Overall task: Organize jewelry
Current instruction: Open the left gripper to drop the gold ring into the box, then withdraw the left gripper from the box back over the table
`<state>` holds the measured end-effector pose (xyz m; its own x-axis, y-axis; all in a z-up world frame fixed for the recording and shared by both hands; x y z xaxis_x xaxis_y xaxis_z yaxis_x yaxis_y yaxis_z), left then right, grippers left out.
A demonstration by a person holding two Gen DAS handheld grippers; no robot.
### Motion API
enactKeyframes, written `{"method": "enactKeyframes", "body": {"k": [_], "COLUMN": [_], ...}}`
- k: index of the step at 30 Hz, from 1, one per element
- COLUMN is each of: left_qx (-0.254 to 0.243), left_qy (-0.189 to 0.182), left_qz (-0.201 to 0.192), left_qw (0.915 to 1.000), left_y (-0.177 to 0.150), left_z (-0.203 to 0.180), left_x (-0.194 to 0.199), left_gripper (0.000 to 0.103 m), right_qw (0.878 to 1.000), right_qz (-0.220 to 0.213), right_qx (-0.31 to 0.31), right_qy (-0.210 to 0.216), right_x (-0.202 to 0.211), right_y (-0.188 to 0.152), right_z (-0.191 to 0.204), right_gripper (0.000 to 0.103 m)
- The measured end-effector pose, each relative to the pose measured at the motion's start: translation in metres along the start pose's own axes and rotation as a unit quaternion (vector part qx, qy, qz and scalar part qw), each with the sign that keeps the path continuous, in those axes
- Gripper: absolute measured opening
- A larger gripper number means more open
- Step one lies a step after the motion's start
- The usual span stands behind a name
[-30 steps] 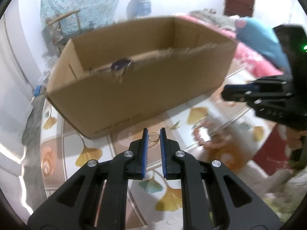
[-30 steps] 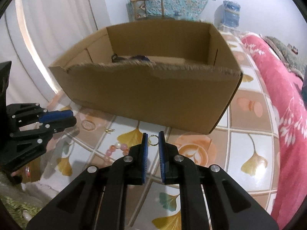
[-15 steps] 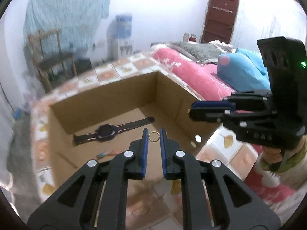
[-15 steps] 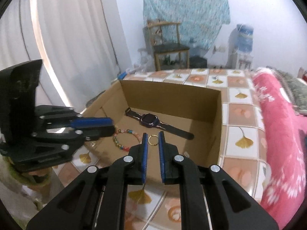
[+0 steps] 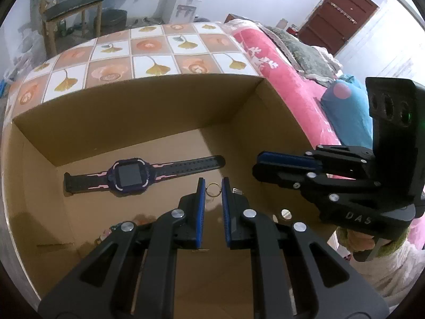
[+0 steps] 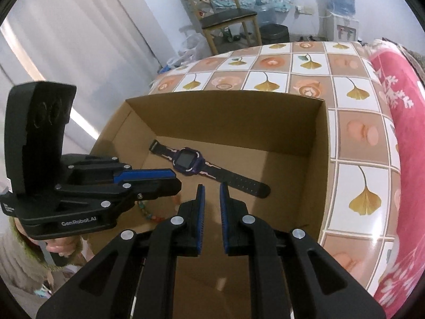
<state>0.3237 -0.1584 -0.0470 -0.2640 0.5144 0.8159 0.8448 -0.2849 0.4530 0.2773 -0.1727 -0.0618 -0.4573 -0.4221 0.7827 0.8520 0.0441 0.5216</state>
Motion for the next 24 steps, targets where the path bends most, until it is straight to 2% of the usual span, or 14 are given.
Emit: {"method": "enactKeyframes", "body": {"k": [3,14,17,19,24], "left_qx": [0.001,-0.013,-0.021,-0.027,-0.033], "left_qy": [0.008,0.025,0.027,0.029,0.034], "left_qz": [-0.007,-0.056,-0.077,-0.092,-0.130], "left_qw": [0.9999,0.9980,0.9965,0.9949,0.9904], "left_y": [0.002,0.011,0.010,0.010,-0.002], "left_z": [0.004,-0.004,-0.011,-0.016,-0.026], "left_x": [0.002,0.035,0.050,0.062,0.094], "left_gripper": [0.012,0.013,0.022,0.024,0.037], "right_qw": [1.000,0.998,0.997,0.995,0.990], "right_qz": [-0.007,-0.054,-0.078,-0.097,-0.141], "right_qx": [-0.007,-0.015,-0.018,-0.020,-0.025], "right_qy": [-0.001,-0.012,-0.017,-0.021,-0.014], "right_x": [0.003,0.045,0.062,0.075,0.102], "right_y": [0.002,0.001,-0.004,-0.010,-0.027], "right_z": [-0.004,-0.006,-0.004,0.000,0.012], "right_gripper": [0.021,0.022,0.034,0.036,0.042]}}
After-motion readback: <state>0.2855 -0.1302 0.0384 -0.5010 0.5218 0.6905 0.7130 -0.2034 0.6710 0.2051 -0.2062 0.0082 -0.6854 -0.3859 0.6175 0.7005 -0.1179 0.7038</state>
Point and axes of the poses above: each gripper's, at about its wrist camera, not at the fingertips, and x roughly against the way its jaws point, z to its left, y to its top, the point moved 10 cm from there along -x, roughly the way its jaws point, and after that the axes turned 2 degrees about y, right-handed, at the moved point
